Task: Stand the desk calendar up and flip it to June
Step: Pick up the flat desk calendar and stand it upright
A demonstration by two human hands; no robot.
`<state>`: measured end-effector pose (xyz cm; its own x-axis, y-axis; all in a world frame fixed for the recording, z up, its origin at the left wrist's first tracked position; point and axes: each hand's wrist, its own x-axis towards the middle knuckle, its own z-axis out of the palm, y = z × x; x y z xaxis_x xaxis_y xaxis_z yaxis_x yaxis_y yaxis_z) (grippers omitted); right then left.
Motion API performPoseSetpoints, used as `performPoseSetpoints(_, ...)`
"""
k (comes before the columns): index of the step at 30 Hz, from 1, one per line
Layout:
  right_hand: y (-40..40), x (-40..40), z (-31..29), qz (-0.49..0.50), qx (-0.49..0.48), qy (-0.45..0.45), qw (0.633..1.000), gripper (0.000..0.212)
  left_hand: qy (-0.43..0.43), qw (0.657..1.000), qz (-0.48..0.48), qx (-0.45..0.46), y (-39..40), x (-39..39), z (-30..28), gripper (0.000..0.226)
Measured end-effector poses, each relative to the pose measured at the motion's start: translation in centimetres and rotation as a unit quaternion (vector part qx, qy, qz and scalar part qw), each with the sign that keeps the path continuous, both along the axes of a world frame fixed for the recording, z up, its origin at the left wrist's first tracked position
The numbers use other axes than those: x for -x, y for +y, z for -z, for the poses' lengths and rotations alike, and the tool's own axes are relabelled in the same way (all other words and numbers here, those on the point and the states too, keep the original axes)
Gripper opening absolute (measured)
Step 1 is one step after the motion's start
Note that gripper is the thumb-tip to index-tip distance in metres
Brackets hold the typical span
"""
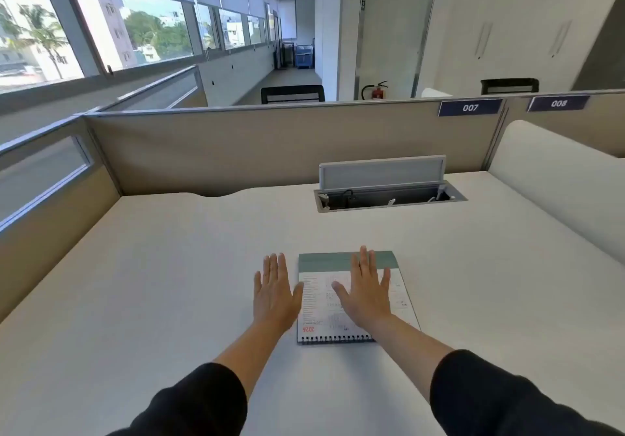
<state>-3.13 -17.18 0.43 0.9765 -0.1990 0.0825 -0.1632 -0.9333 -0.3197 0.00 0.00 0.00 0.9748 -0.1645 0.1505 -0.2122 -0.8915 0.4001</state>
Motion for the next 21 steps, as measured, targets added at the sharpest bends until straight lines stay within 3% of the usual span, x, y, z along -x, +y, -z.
performPoseSetpoints(4, -1.6, 0.9, 1.5, 0.031, -0.002, 0.094, 0.995, 0.078, 0.086, 0.995, 0.003, -0.051, -1.0, 1.9, 2.0, 0.070)
performPoseSetpoints(8, -3.3, 1.9, 2.5, 0.071, -0.026, 0.120, 0.990, 0.076, 0.152, 0.988, 0.017, -0.038, -2.1, 3.1, 3.1, 0.071)
performPoseSetpoints(14, -4.8, 2.1, 1.7, 0.170, -0.091, 0.143, 0.971, 0.081, 0.187, 0.977, -0.033, 0.099, -4.0, 3.6, 1.9, 0.071)
performPoseSetpoints(17, -4.9, 1.8, 1.0, 0.186, -0.100, 0.145, 0.967, 0.074, 0.201, 0.954, -0.074, 0.208, -4.6, 3.4, 0.8, 0.057)
performPoseSetpoints(21, -5.5, 1.7, 0.7, 0.208, -0.144, 0.129, 0.959, 0.062, 0.222, 0.927, -0.139, 0.269, -5.0, 3.0, -0.1, 0.049)
